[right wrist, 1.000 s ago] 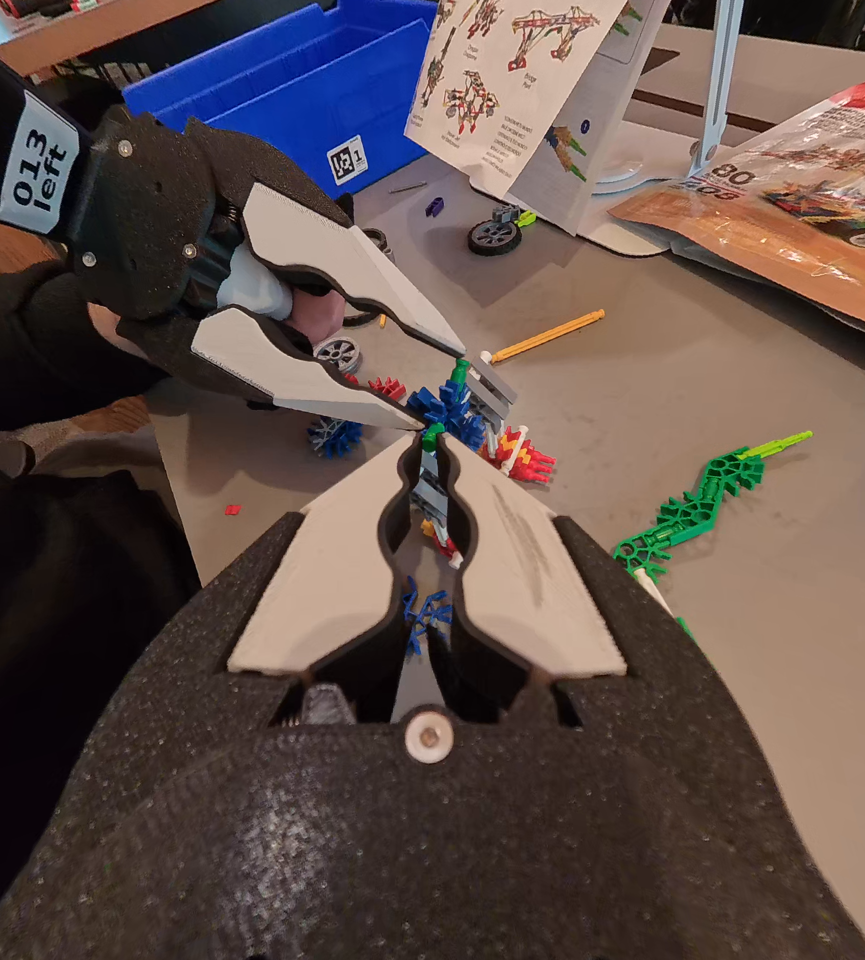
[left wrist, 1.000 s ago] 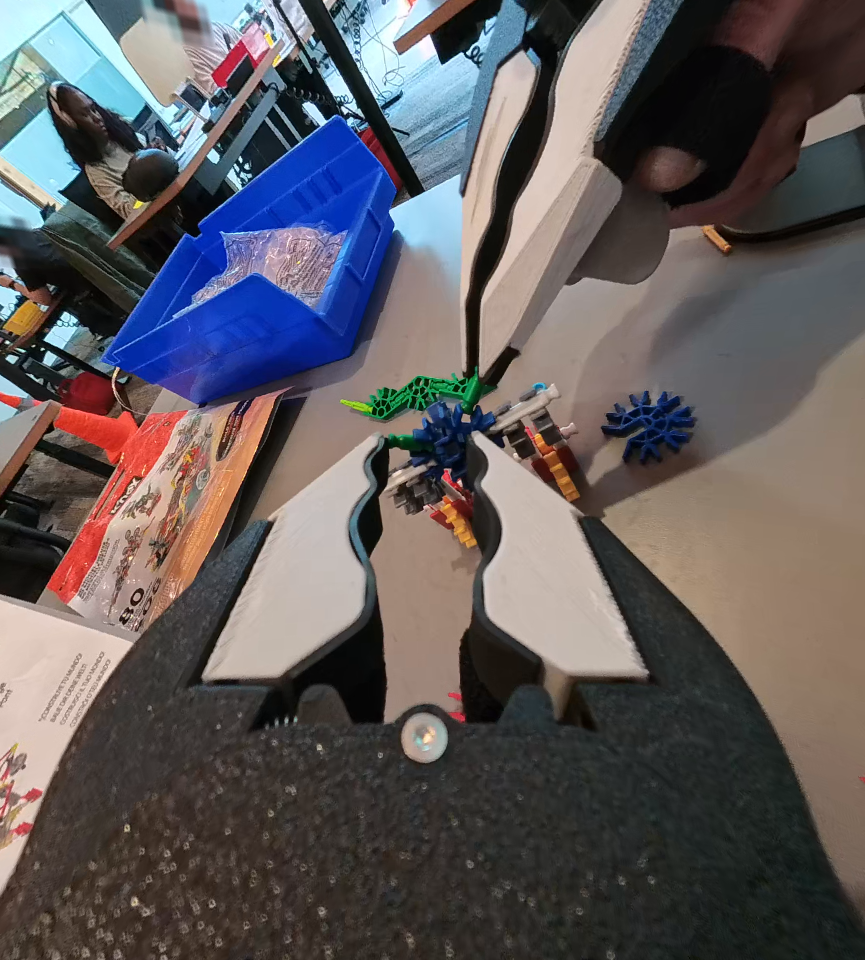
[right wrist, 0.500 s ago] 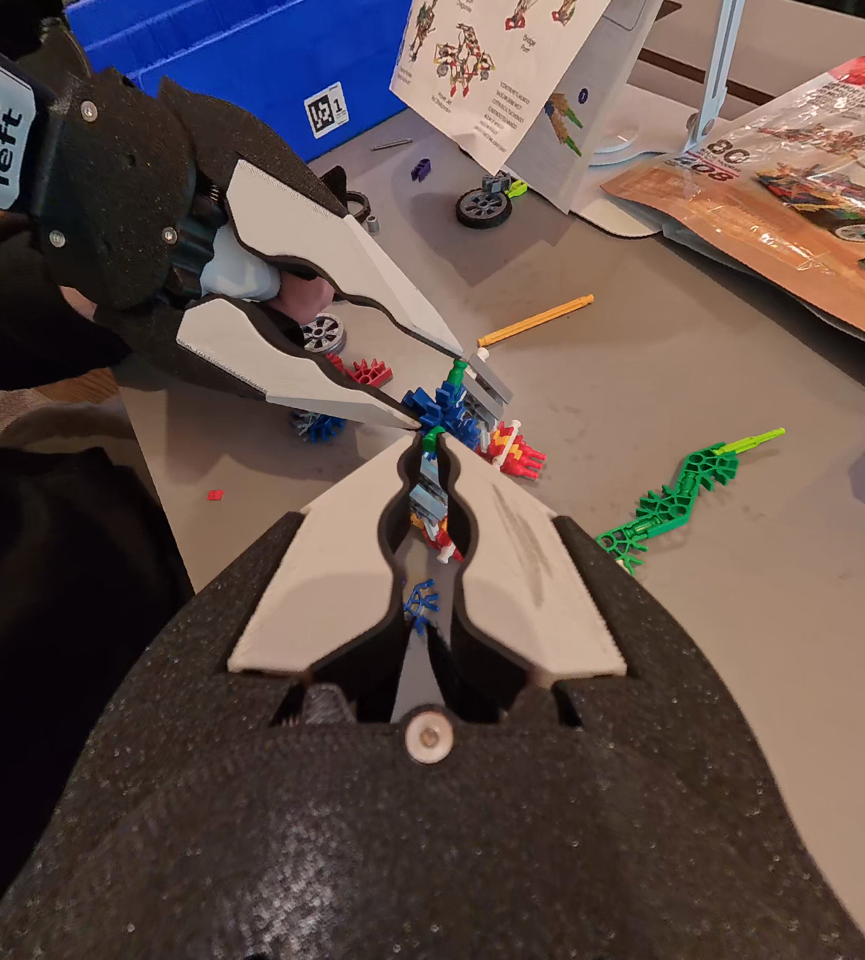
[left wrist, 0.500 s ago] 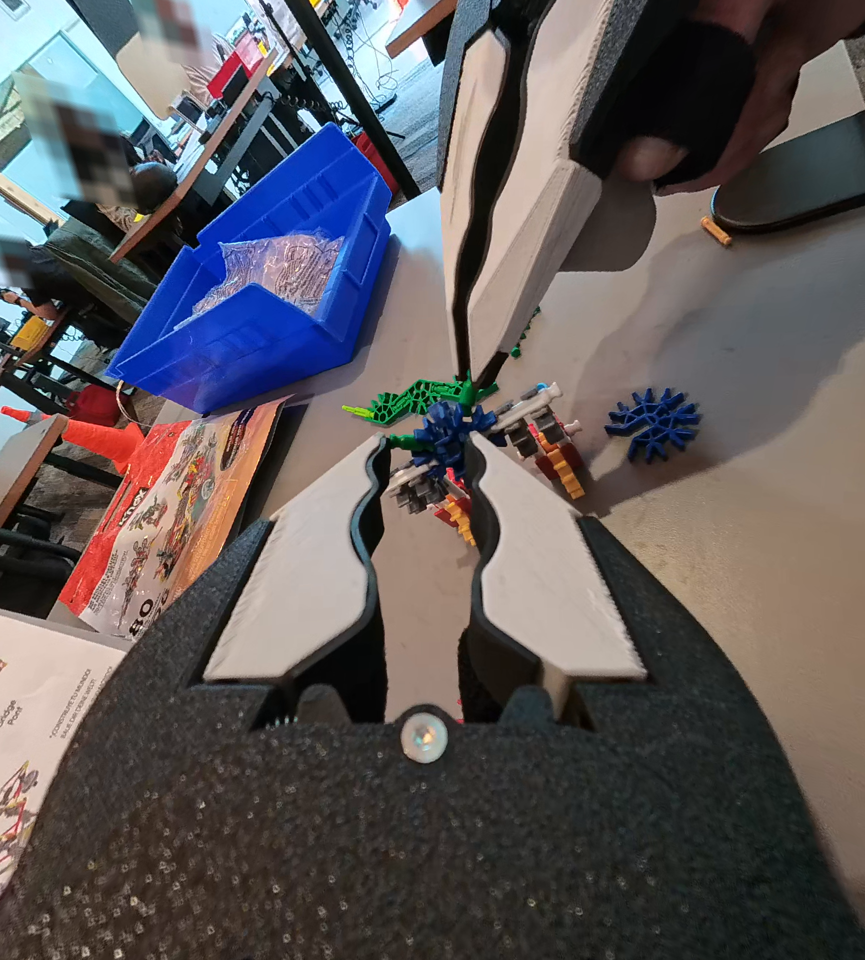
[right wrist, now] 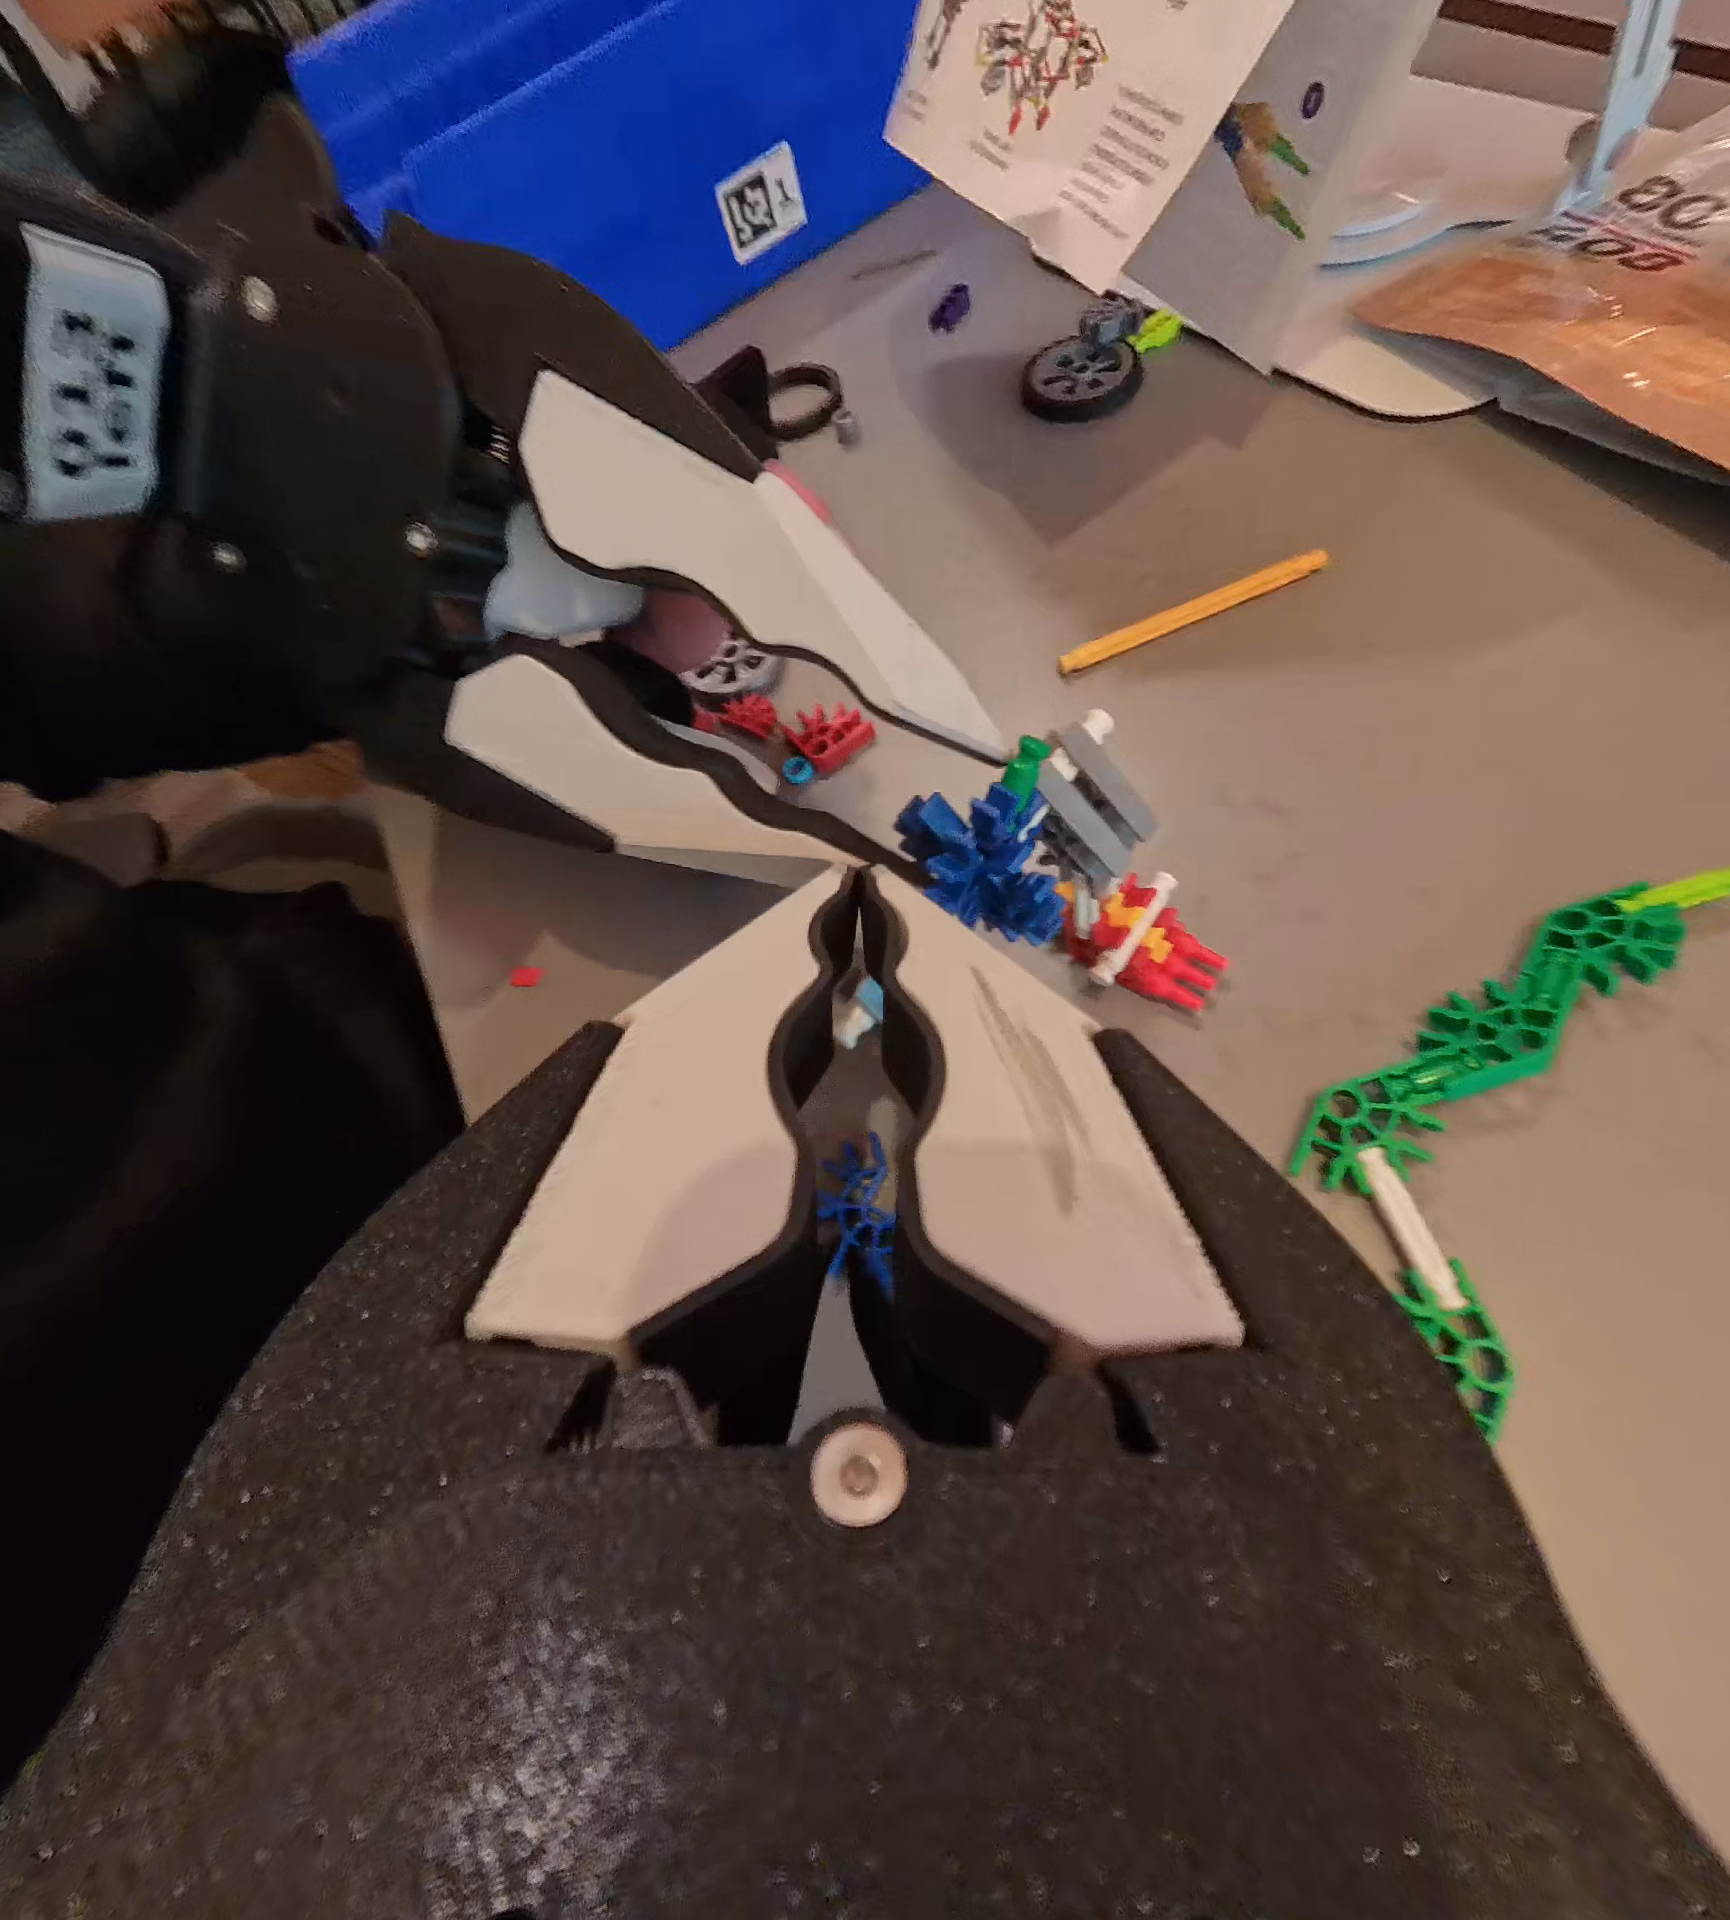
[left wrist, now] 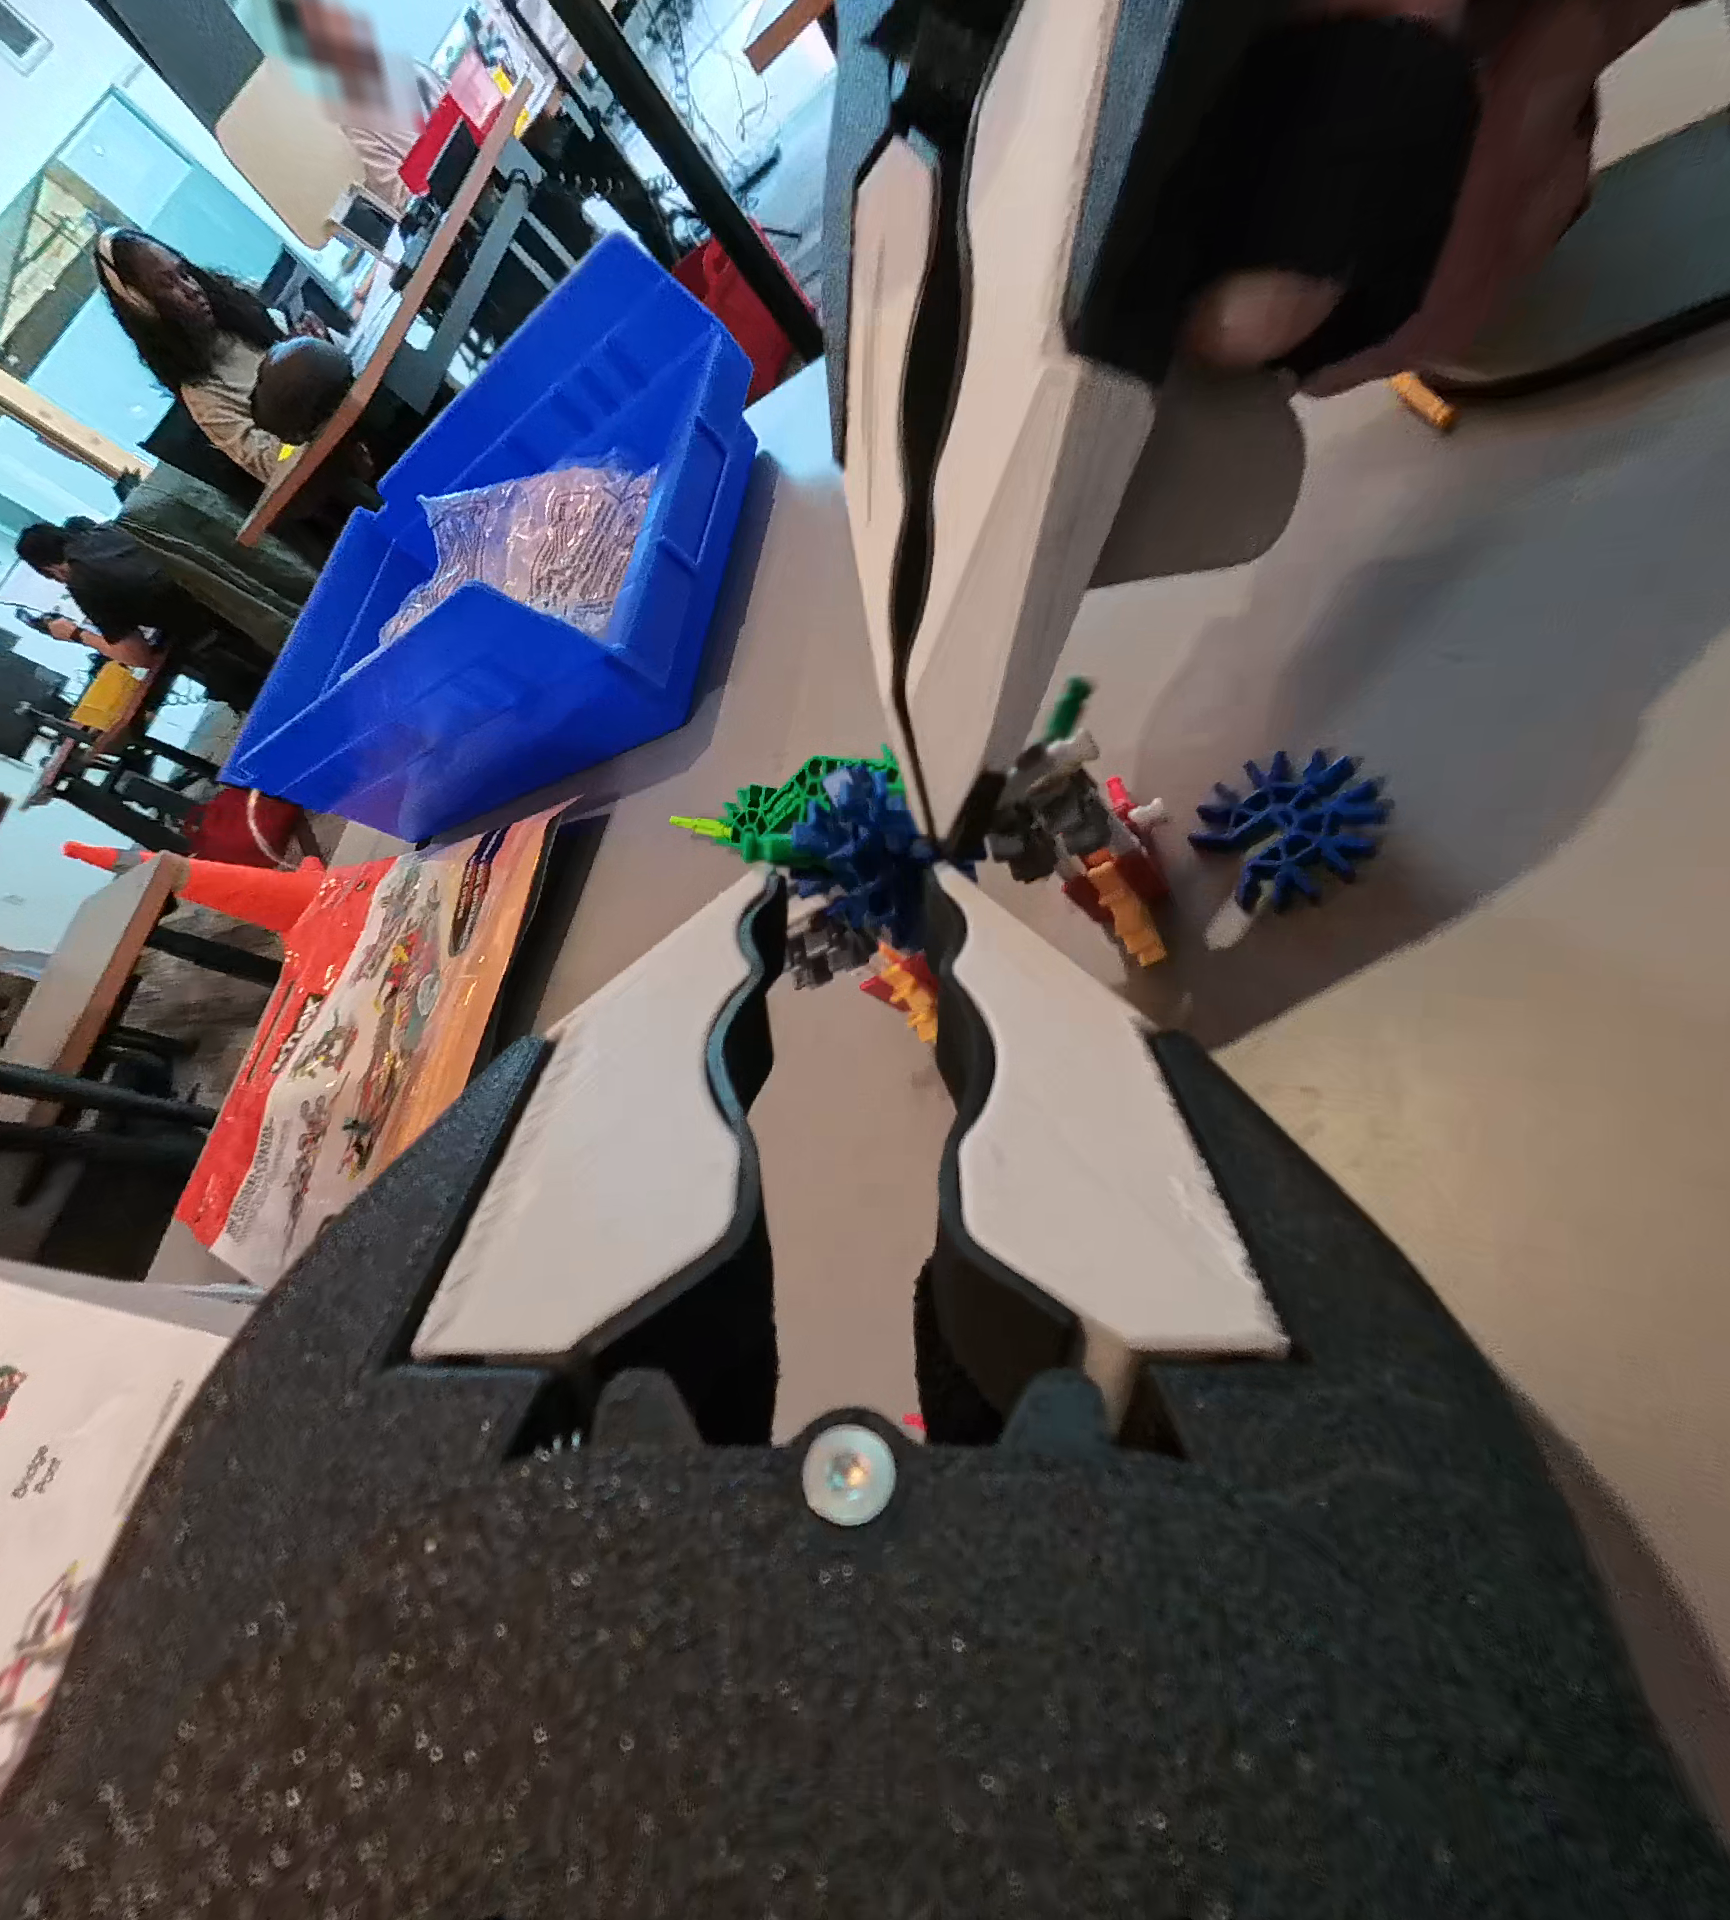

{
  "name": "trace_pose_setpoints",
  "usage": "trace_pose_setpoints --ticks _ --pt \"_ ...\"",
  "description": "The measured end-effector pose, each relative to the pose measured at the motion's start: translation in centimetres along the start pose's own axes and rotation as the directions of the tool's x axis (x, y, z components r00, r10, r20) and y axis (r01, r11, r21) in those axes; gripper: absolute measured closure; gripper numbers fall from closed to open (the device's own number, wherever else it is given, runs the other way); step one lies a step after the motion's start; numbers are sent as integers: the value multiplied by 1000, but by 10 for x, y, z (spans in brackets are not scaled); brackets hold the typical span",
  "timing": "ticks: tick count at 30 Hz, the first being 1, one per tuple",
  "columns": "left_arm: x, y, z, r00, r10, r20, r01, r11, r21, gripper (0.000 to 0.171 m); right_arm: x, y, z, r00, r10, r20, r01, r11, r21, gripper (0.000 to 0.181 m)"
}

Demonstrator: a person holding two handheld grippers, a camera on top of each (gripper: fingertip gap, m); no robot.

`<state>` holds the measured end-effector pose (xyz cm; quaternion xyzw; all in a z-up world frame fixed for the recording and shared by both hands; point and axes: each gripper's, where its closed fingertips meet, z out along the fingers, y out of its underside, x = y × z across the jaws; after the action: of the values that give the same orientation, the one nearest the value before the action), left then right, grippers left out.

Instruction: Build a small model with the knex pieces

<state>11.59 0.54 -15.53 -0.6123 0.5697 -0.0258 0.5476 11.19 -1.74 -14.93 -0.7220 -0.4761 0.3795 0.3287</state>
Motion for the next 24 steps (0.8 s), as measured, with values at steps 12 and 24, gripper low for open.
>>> trace_pose_setpoints --ticks 12,24 --pt "-3 11 -4 999 -46 -19 46 999 5 146 43 14 -105 957 97 -275 -62 989 133 180" --pt "-8 6 -5 995 -53 -84 55 998 16 132 58 108 -115 809 -56 -584 -148 944 -296 159"
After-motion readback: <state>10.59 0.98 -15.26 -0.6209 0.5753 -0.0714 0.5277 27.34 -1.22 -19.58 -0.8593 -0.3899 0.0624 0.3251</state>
